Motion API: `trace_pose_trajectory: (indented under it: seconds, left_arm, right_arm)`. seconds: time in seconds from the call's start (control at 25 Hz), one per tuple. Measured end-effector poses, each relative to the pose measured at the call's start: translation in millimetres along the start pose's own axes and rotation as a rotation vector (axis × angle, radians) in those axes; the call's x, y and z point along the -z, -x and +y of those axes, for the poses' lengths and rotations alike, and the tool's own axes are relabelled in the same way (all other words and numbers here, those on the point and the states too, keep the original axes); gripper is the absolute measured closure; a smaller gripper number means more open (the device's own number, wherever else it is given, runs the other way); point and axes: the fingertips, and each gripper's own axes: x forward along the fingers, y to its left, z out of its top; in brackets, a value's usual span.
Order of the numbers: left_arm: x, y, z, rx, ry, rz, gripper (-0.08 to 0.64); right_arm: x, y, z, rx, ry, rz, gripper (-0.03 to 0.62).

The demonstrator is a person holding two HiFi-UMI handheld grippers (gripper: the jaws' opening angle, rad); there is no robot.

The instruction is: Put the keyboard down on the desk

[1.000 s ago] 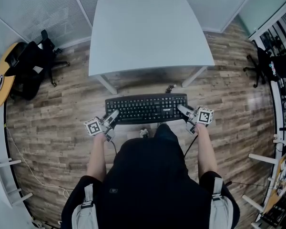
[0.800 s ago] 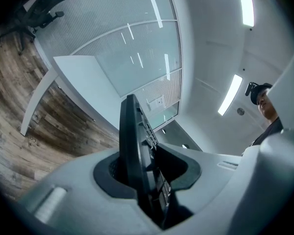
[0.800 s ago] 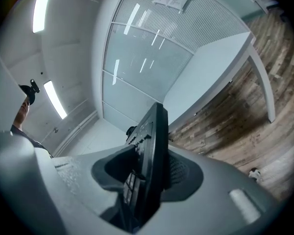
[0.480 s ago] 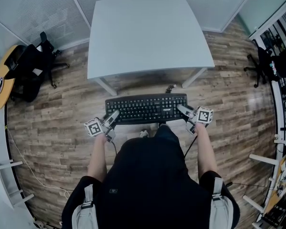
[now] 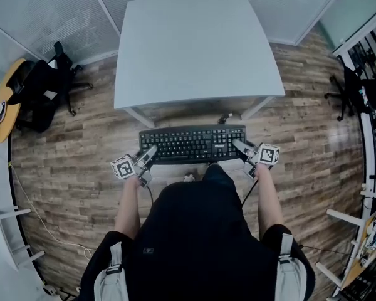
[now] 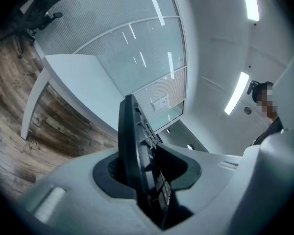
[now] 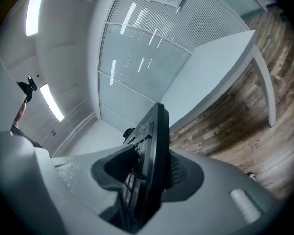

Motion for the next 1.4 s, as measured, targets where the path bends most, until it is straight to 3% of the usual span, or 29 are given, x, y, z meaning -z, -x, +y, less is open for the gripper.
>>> trace_pose_trajectory:
  seconds: [0.4, 0.88, 1.4]
  left_arm:
    - [-7, -12, -5, -0.032, 0.007, -0.019, 0.426]
    - [-30, -78, -3, -0.069, 0.019, -0.065, 0.425]
    - [-37, -126, -1, -0.146, 0.005, -0.1, 0.419]
  right_arm:
    - [-16, -6, -12, -0.017, -0.005, 0.02, 0.425]
    - [-92, -7, -44, -0.04, -0.012, 0.061, 0.425]
    - [-146, -13, -80, -0.07, -0.017, 0.128, 0.423]
